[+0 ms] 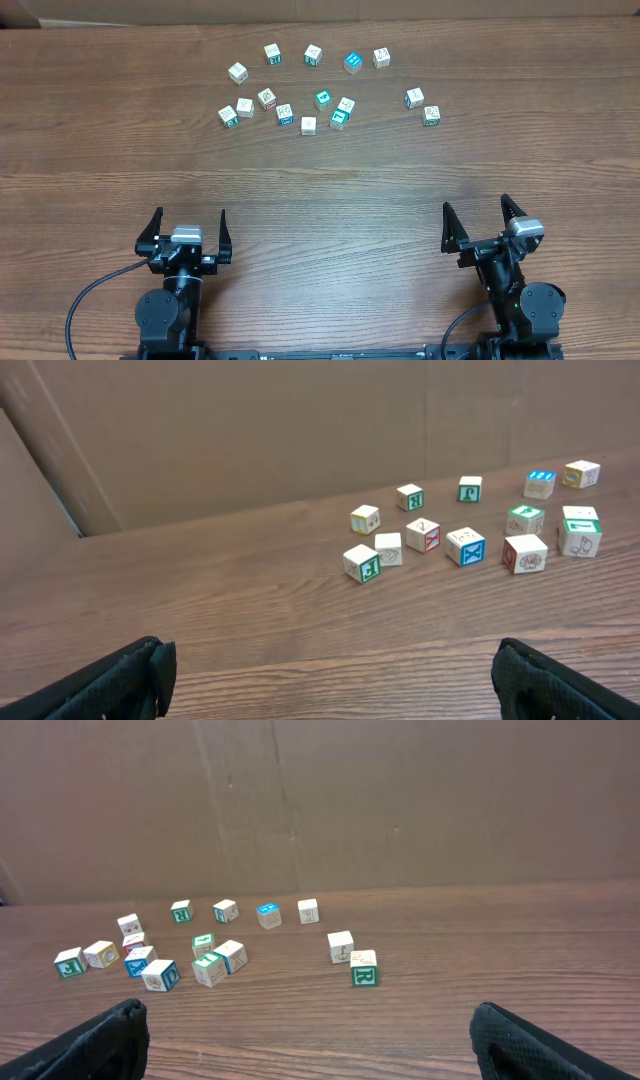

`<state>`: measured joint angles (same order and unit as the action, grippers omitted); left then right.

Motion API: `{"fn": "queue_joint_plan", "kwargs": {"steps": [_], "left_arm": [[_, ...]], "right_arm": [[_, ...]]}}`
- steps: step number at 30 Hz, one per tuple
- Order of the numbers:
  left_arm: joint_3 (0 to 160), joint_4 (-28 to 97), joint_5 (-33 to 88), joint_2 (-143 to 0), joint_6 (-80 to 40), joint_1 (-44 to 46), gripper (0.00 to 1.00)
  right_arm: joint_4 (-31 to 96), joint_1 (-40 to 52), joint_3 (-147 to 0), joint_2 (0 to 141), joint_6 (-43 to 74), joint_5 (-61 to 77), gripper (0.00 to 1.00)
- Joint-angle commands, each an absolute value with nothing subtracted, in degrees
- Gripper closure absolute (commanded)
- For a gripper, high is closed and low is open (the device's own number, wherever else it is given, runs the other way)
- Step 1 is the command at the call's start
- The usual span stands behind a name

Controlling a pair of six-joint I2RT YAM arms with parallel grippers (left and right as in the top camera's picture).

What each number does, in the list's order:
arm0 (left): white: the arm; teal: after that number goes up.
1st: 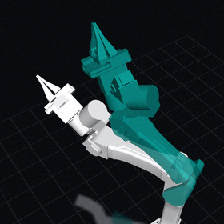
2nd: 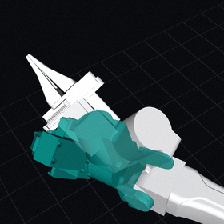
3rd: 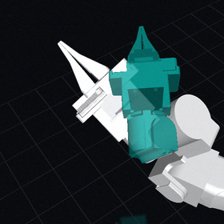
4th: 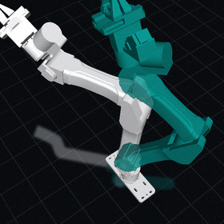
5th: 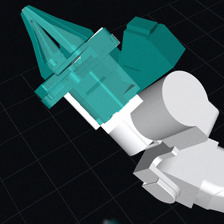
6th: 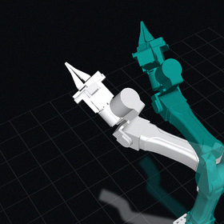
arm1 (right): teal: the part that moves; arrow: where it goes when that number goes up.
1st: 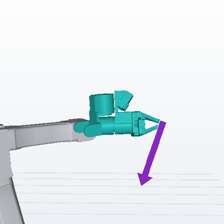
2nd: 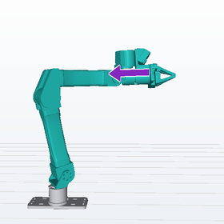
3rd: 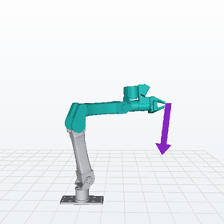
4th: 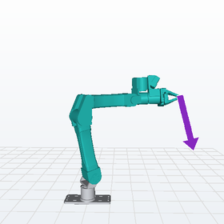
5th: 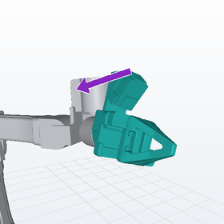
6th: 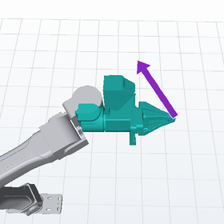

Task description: Form a horizontal line

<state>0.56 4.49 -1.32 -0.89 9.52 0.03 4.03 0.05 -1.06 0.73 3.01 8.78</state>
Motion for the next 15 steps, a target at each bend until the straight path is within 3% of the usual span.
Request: {"fn": "queue_joint_plan", "kwargs": {"steps": [1,15], "left_arm": [[0.27,4.14,-2.09,-0.27,12.93,-0.01,0.01],[0.27,4.25,-1.06,-0.27,12.64,-0.01,0.0]], "right_arm": [[3.77,0.36,-0.45,0.16,3.36,9.1,0.0],[3.77,0.36,-0.45,0.16,3.36,9.1,0.0]]}}
